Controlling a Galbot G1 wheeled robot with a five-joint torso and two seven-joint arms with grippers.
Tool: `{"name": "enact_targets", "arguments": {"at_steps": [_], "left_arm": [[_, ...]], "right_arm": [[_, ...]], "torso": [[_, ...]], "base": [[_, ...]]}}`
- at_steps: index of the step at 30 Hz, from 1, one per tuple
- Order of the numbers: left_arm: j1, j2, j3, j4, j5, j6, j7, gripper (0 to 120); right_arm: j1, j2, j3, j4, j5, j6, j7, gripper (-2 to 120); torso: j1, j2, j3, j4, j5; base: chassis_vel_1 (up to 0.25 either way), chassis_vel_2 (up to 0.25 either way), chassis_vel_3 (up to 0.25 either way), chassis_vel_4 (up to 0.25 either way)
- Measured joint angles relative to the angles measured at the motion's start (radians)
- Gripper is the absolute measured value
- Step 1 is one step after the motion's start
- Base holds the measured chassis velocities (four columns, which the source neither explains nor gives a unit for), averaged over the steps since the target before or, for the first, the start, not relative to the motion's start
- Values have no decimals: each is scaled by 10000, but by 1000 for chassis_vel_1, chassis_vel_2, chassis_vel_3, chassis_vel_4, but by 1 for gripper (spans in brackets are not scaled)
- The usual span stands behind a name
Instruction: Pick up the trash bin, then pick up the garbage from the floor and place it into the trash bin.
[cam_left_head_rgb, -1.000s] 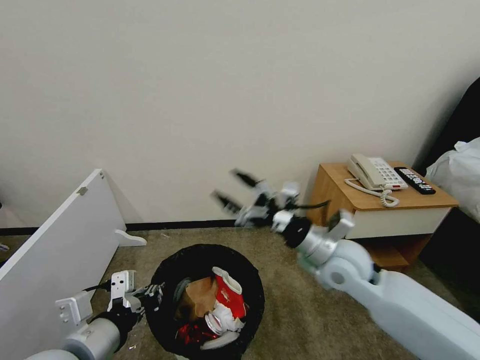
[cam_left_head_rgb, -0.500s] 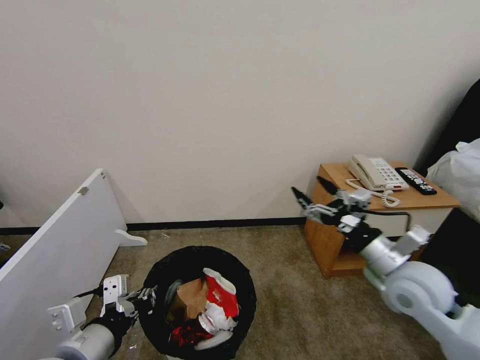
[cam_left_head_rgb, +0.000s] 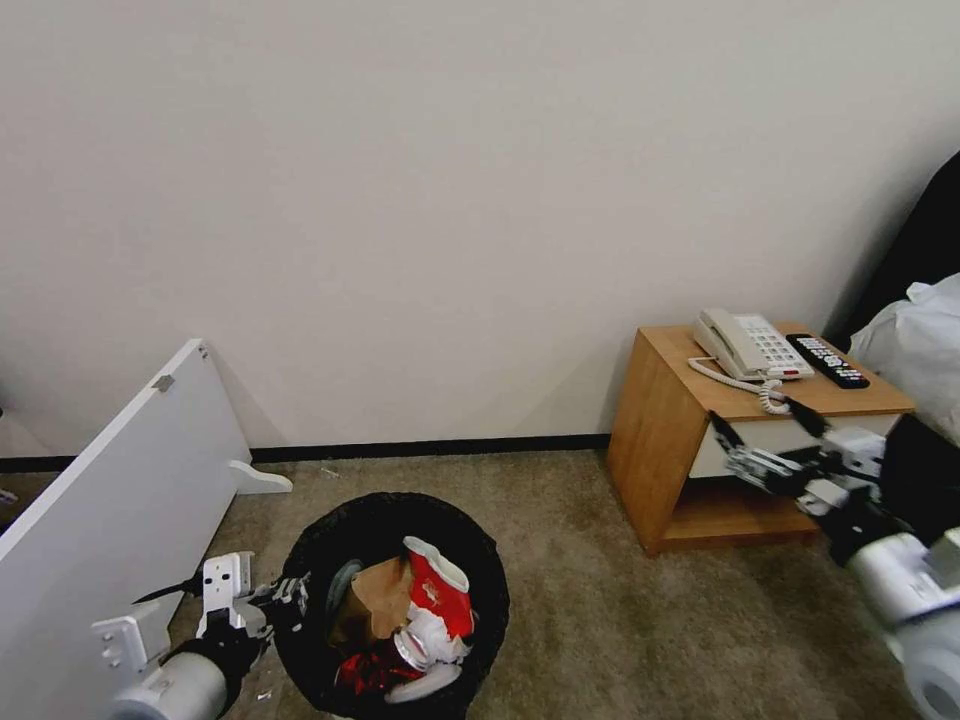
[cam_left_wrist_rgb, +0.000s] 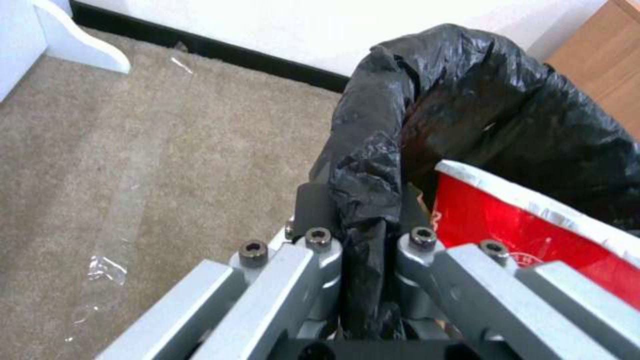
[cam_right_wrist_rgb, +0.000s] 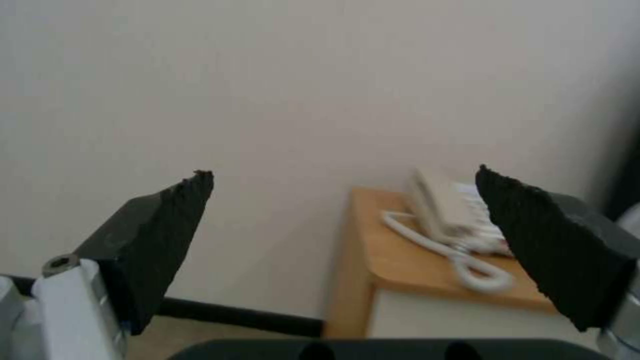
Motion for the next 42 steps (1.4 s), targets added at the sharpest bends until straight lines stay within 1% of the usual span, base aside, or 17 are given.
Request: {"name": "enact_targets", "arguments": {"at_steps": [1, 3, 4, 6, 8, 9, 10, 11, 12, 13, 15, 16, 17, 19, 26, 35, 42], "left_arm": [[0, 0, 0, 0, 0, 0, 0, 4], [120, -78, 7, 0, 184, -53, 99, 4], [120, -78, 7, 0, 184, -53, 99, 4], [257, -129, 46, 0, 416, -124, 201, 4], [264, -139, 54, 0, 447, -134, 214, 4], [275, -168, 84, 0, 548, -165, 248, 4], [275, -168, 84, 0, 548, -165, 248, 4], [297, -201, 127, 0, 675, -201, 291, 4], [321, -218, 163, 0, 764, -216, 311, 4], [321, -218, 163, 0, 764, -216, 311, 4], [340, -229, 207, 1, 928, -232, 348, 4], [340, -229, 207, 1, 928, -232, 348, 4], [282, -225, 190, 0, 953, -242, 353, 4], [238, -223, 171, 0, 979, -252, 360, 4], [125, -188, 161, 83, 1000, -273, 383, 4], [-128, -89, 182, 388, 948, -300, 397, 4], [-311, -86, 240, 539, 924, -303, 400, 4]], "right_arm": [[0, 0, 0, 0, 0, 0, 0, 100], [-624, 626, 475, 182, -812, 224, -273, 100], [-624, 626, 475, 182, -812, 224, -273, 100], [-1045, 1531, 676, 316, -1406, 370, -499, 100], [-1077, 1725, 676, 346, -1484, 365, -503, 100], [-1128, 2436, 673, 427, -1730, 305, -527, 100], [-1128, 2436, 673, 427, -1730, 305, -527, 100], [-1128, 3174, 641, 463, -2026, 276, -537, 100], [-1120, 3625, 629, 482, -2247, 274, -572, 100], [-1120, 3625, 629, 482, -2247, 274, -572, 100], [-1054, 4446, 648, 569, -2654, 274, -687, 100], [-1054, 4446, 648, 569, -2654, 274, -687, 100], [-1048, 4661, 701, 578, -2950, 335, -814, 100], [-1050, 4746, 725, 578, -3110, 396, -877, 100], [-1143, 5137, 724, 366, -4041, 898, -1131, 100], [-985, 5292, 629, 195, -4169, 1303, -1379, 100], [-816, 5194, 633, 45, -4203, 1334, -1435, 100]], "torso": [[0, 0, 0, 0, 0], [0, 0, 0, -1, -1], [0, 0, 0, -1, -1], [0, 1, 0, 1, 0], [0, 1, 0, 3, 0], [0, 1, 1, 1, -2], [0, 1, 1, 1, -2], [0, 1, 0, -2, -1], [0, 1, 0, -4, 3], [0, 1, 0, -4, 3], [0, 1, 1, -1, -1], [0, 1, 1, -1, -1], [1, 1, 1, 4, -1], [0, 0, 1, -1, -1], [0, 0, 1, 0, 0], [0, 0, 2, 1, 0], [0, 0, 1, -1, 1]], "base": [[0, 0, 0, 0], [0, 0, 0, 0], [0, 0, 0, 0], [0, 0, 0, 0], [0, 0, 0, 0], [0, 0, 0, 0], [0, 0, 0, 0], [0, 0, 0, 0], [0, 0, 0, 0], [0, 0, 0, 0], [0, 0, 0, 0], [0, 0, 0, 0], [0, 0, 0, 0], [0, 0, 0, 0], [0, 0, 0, 0], [0, 0, 0, 0], [0, 0, 0, 0]]}}
